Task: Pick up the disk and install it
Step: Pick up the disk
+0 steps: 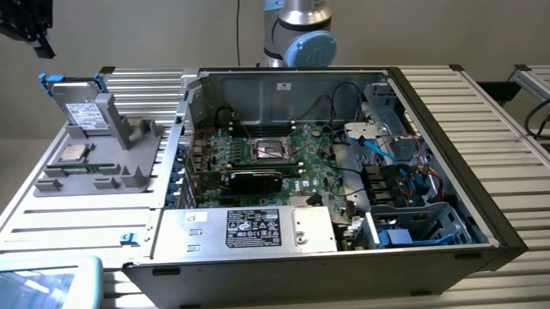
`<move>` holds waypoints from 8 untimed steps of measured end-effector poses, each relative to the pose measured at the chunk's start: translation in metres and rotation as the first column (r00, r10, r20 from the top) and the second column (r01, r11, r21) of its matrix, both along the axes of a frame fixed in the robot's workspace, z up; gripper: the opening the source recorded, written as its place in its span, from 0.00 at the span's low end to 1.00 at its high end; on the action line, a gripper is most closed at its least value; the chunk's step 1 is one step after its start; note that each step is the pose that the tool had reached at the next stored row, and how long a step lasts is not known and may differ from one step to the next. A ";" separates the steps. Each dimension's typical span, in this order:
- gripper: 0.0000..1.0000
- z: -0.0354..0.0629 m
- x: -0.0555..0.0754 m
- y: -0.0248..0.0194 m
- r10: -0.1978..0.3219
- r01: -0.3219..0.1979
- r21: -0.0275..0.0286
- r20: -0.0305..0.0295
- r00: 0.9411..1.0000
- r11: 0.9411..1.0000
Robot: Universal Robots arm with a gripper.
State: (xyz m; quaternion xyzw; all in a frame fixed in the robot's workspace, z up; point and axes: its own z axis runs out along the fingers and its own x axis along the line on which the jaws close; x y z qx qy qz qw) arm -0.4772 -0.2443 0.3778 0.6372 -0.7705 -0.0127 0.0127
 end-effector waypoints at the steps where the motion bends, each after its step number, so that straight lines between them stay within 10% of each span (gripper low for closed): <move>1: 0.11 0.0000 0.000 0.0000 0.020 -0.020 0.000 0.001 1.000 1.000; 8: 0.11 0.0001 0.000 0.0002 0.103 -0.103 -0.003 0.010 0.995 0.995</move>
